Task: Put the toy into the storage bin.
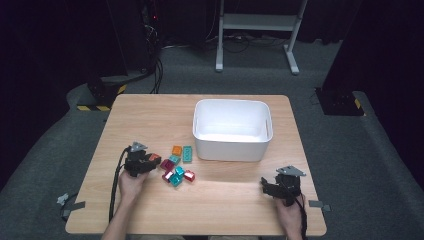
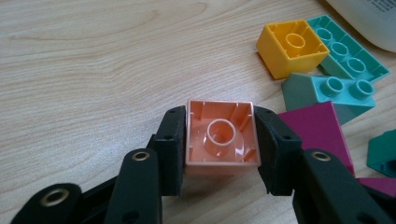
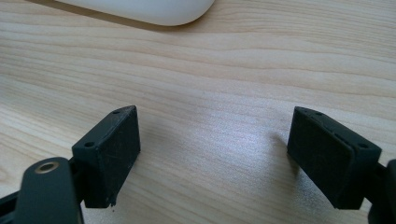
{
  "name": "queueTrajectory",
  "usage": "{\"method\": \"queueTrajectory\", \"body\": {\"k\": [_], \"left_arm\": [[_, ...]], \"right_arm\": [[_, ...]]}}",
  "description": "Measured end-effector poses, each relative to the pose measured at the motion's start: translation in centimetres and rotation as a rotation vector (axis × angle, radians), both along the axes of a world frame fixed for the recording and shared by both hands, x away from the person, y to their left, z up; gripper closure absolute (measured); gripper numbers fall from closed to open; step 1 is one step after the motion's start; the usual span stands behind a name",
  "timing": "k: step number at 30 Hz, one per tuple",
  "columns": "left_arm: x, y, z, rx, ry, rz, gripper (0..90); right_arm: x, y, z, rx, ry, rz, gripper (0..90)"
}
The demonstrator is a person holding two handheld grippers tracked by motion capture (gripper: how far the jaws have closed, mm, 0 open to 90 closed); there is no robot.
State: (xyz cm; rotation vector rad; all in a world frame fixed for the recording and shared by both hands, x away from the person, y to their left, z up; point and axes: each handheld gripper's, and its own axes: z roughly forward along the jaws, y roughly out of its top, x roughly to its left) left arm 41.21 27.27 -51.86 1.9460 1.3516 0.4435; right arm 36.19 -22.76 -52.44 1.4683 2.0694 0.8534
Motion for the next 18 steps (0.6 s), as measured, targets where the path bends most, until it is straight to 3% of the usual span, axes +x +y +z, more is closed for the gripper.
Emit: {"method": "queueTrajectory", "body": {"k": [18], "left_arm": [[-0.6, 0.6, 1.4, -0.068, -0.019, 0.000, 57.7]], "right_arm": [[0.0, 0.0, 0.0, 0.000, 0.000, 0.000, 17.0]]}}
